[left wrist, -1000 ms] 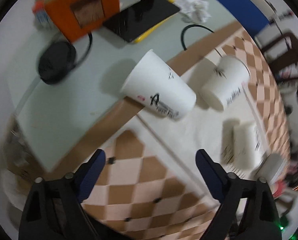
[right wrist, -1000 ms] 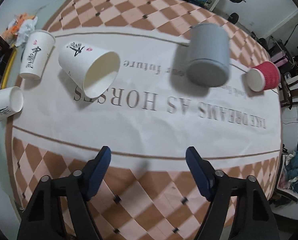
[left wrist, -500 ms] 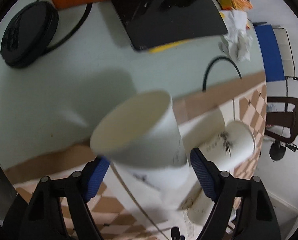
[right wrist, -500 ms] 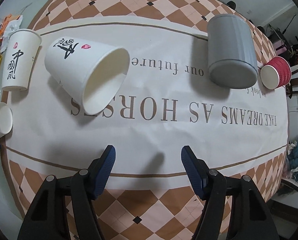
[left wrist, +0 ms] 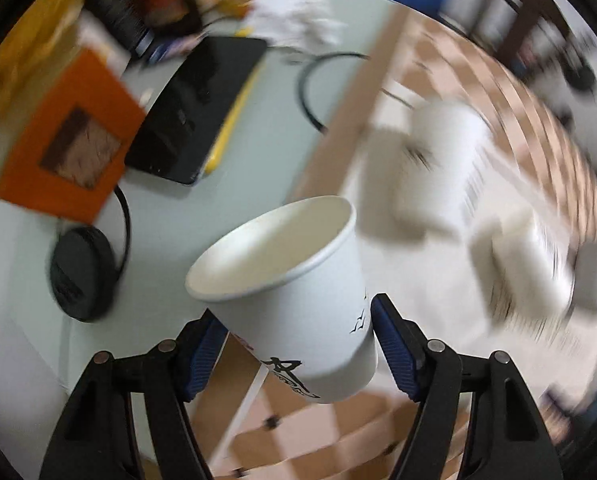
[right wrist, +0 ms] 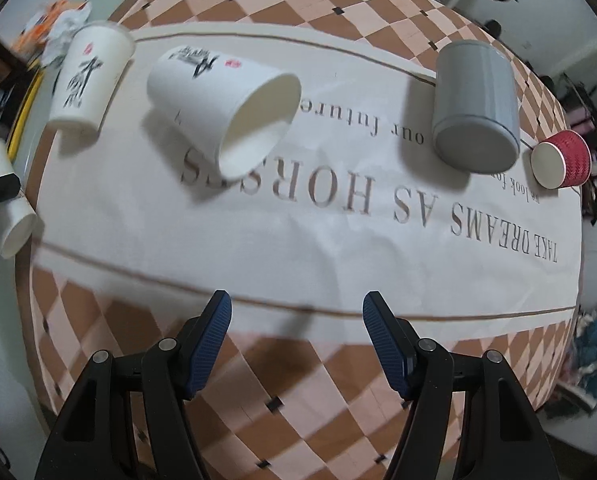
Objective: Flip cup upside down
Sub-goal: 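Reach the right gripper to the white paper cup lying on its side and grasp it, then lift the white paper cup with the right gripper and rotate it rim-down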
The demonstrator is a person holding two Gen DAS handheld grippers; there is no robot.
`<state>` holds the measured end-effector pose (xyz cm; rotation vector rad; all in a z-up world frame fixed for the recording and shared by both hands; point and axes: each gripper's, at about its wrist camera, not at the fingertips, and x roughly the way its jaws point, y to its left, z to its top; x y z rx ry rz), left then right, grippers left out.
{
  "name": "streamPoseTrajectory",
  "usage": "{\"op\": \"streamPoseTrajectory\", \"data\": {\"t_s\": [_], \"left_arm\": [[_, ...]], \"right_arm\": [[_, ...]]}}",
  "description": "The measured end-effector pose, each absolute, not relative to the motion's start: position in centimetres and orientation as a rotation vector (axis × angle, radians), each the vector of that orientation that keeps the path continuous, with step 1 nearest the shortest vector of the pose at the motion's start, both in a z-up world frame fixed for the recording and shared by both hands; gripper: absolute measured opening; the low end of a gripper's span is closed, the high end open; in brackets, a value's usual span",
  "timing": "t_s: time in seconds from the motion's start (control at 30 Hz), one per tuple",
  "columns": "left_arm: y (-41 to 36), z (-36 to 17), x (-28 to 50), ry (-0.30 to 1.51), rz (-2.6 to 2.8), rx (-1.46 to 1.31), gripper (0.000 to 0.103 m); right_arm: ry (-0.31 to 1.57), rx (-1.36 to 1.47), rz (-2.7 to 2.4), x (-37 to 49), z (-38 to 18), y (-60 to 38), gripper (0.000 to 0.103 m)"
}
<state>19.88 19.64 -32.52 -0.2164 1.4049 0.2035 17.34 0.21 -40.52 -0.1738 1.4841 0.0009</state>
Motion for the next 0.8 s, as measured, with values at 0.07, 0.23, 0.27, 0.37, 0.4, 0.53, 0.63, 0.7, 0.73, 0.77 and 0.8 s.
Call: {"op": "streamPoseTrajectory", "data": {"t_s": [0.07, 0.23, 0.27, 0.37, 0.4, 0.53, 0.63, 0.7, 0.73, 0.77, 0.8], "left_arm": [[17.0, -32.2, 18.3, 1.430, 0.130, -0.109, 0.069], [10.1, -31.5, 14.5, 1.463, 0.003, 0.026, 0.069], [8.4, -31.6, 13.9, 1.471, -0.020, 0.046, 0.069], [3.9, -31.3, 11.7, 1.481, -0.078, 0.083, 0.069], [2.9, -31.2, 11.5, 1.483, -0.093, 0.093, 0.069], [-3.5, -31.3, 10.7, 1.502, -0.180, 0.131, 0.069], [-7.9, -32.0, 10.3, 1.503, -0.242, 0.178, 0.069], [-10.0, -32.6, 10.5, 1.506, -0.271, 0.203, 0.069], [-11.1, -33.1, 10.7, 1.511, -0.285, 0.214, 0.069], [-12.0, -33.6, 10.8, 1.518, -0.294, 0.225, 0.069], [-12.4, -33.8, 11.0, 1.521, -0.297, 0.231, 0.069]], "right_arm": [[1.490, -0.180, 0.016, 16.0, -40.2, -0.7, 0.070], [1.502, -0.177, 0.042, 12.6, -39.4, -4.3, 0.070], [1.502, -0.171, 0.043, 12.1, -39.3, -5.1, 0.070], [1.519, -0.148, 0.031, 11.0, -39.3, -8.5, 0.070], [1.521, -0.139, 0.027, 10.7, -39.3, -9.5, 0.070], [1.536, -0.105, -0.020, 9.3, -39.8, -14.9, 0.070], [1.551, -0.069, -0.071, 8.2, -40.3, -18.8, 0.070], [1.558, -0.036, -0.103, 7.6, -40.5, -21.2, 0.070], [1.561, -0.022, -0.119, 7.3, -40.6, -22.3, 0.070], [1.565, -0.005, -0.135, 6.9, -40.7, -23.5, 0.070], [1.568, 0.011, -0.150, 6.6, -40.7, -24.6, 0.070]]}}
